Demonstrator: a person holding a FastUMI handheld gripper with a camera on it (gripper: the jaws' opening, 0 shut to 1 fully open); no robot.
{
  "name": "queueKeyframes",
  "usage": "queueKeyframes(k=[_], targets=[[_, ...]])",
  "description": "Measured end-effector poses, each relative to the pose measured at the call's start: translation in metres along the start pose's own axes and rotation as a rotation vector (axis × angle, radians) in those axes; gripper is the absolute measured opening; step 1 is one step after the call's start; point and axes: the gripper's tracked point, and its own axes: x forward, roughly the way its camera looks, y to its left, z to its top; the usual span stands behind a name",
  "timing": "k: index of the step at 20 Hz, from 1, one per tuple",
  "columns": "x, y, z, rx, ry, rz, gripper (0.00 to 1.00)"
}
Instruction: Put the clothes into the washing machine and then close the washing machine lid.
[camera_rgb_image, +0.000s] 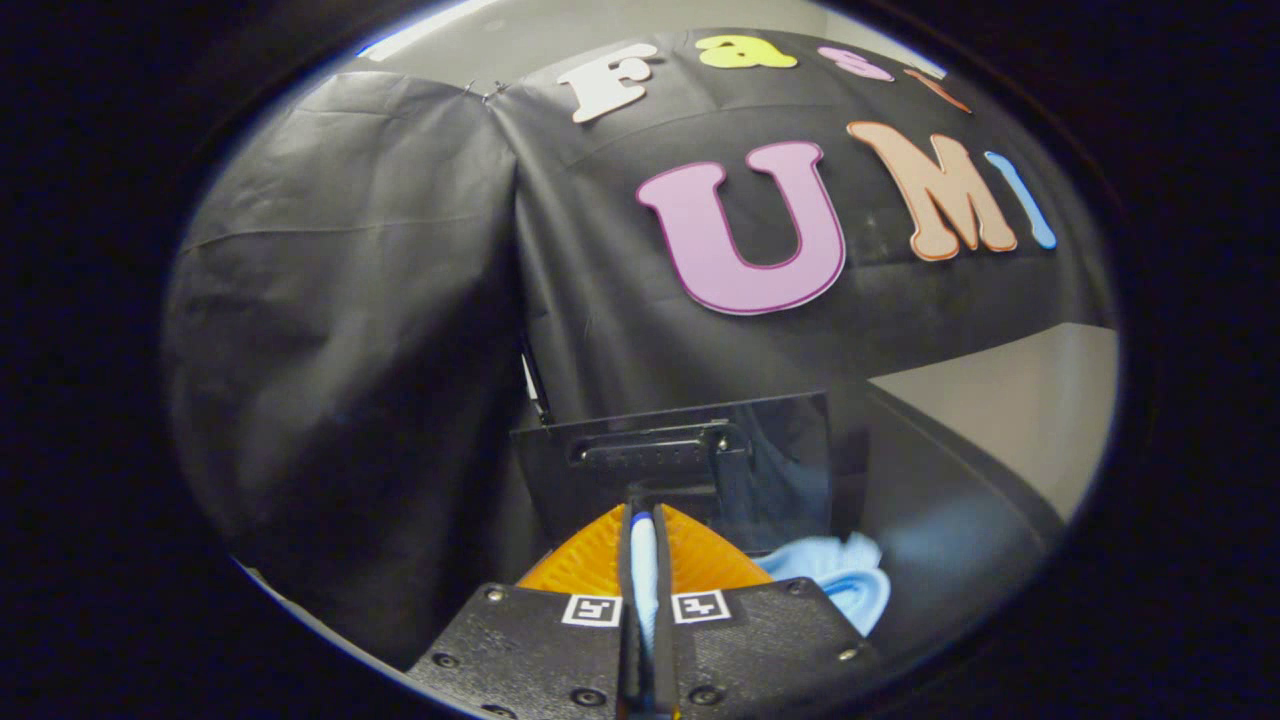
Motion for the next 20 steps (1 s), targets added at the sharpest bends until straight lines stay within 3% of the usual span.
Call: queueKeyframes(k=[3, 5, 8, 13, 17, 20], targets=[[0.019, 0.006, -0.024, 0.042, 0.071, 0.046, 0.09], [0.024, 0.012, -0.016, 0.079, 0.046, 0.073, 0.4], [0.031, 0.008, -0.002, 0.047, 0.015, 0.044, 0.86], [0.055, -0.001, 0.028, -0.008, -0.039, 0.003, 0.92], [0.092, -0.012, 0.068, -0.057, -0.107, -0.082, 0.97], [0.12, -0.042, 0.082, -0.128, -0.116, -0.22, 0.96]])
